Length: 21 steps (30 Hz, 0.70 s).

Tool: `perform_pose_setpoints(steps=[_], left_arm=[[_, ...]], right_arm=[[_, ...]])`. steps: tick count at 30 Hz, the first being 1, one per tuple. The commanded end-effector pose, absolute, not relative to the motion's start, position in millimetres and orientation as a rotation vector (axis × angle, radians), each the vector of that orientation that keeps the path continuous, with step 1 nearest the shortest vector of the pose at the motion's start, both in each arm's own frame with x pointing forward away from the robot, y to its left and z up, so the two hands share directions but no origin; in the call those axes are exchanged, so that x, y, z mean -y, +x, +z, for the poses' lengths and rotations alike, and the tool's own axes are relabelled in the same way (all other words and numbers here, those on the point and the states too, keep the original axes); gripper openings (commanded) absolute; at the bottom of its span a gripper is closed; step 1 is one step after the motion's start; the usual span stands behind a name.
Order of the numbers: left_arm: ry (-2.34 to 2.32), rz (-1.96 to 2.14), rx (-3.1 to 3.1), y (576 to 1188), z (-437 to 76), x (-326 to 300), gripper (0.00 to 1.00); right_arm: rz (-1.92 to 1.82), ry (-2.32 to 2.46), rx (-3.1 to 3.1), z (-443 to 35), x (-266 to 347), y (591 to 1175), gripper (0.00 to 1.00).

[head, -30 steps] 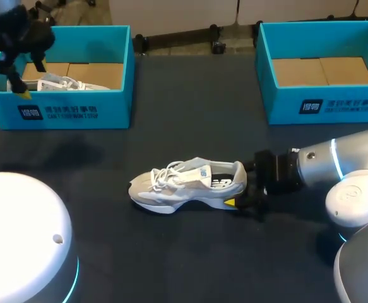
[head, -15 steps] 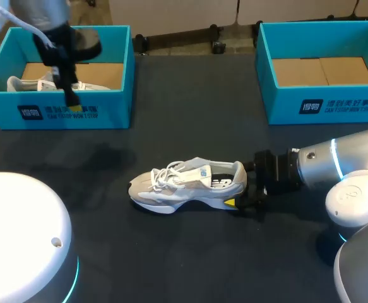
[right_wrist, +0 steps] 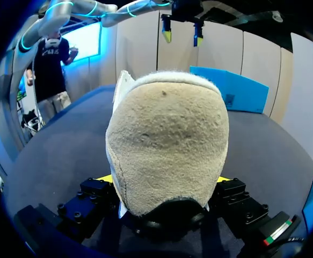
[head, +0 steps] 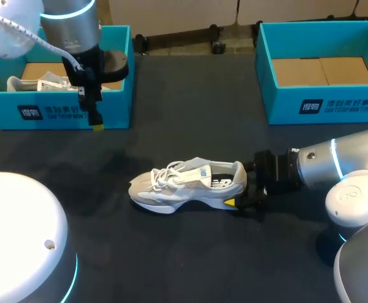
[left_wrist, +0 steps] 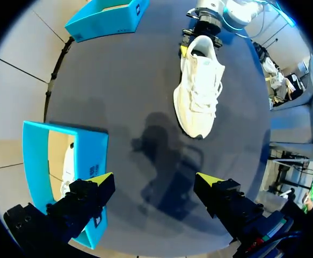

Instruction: Take the shoe out of the shoebox, open the shoe tongue, remove and reinsert the insole, then place the shoe into the shoebox

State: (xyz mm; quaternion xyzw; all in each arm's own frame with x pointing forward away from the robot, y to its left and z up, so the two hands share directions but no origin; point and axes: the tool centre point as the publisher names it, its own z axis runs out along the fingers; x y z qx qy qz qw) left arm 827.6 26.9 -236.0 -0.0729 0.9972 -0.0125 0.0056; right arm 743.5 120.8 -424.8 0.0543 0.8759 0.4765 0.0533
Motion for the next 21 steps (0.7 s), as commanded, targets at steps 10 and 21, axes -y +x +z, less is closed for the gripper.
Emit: perform_pose_setpoints(steps=[10,21], left_arm=[[-0.314,-0.057,-3.095,826,-236,-29,1.00],[-1.150,-0.081,-2.862,813,-232,-24,1.00]], right_arm=[[1.445,0.166,-2.661,-426,-123,743,0.00],[1.445,0.166,-2.661,-426,-123,743,0.00]])
